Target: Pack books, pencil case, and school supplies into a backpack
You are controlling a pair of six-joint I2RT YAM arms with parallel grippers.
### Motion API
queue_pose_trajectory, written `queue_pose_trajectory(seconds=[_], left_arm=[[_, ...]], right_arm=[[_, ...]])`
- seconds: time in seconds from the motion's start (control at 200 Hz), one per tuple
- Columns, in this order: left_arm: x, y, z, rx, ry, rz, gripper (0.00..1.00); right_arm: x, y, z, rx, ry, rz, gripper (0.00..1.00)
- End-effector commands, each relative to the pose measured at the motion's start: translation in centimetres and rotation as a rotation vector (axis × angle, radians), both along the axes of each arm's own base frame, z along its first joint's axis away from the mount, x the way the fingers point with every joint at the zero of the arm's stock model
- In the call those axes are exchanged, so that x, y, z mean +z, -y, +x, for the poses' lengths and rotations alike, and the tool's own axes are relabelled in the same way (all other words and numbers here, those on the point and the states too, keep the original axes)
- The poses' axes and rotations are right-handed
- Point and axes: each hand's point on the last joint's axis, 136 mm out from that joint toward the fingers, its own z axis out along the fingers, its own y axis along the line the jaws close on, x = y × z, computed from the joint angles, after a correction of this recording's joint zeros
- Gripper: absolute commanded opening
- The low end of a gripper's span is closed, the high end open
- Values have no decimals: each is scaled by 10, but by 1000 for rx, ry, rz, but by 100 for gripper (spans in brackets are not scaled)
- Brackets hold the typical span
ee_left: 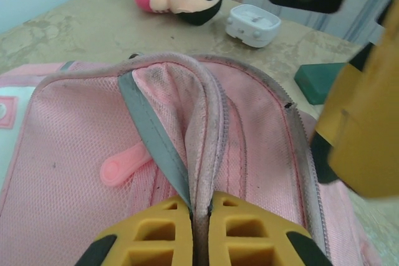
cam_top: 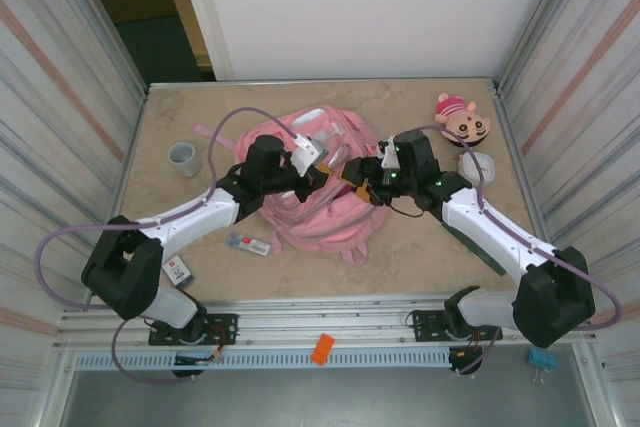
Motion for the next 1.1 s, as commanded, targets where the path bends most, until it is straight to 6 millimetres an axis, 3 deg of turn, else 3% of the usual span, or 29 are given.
queue_pose_trajectory(seconds=[0.0,0.2,0.401,0.551,0.611,0.842,1.092], left_arm=[[61,16,-20,-191,189,-119,4],[59,13,-18,-246,205,-119,4],[56,10,-3,-251,213,-80,5],[59,1,17,-108,153,-47,14],[59,-4,16,-54,95,-46,20],[61,-42,-18,256,-127,-33,33],[23,-62,-82,471,-481,-47,42]], right_arm=[[9,-1,14,-41,-7,63,59],[7,-2,26,-91,-39,97,28],[-4,2,20,-163,-58,74,0],[3,5,14,-235,-14,57,0],[7,5,14,-255,10,54,0],[17,-1,16,-273,53,49,0],[24,-15,19,-229,67,47,0]])
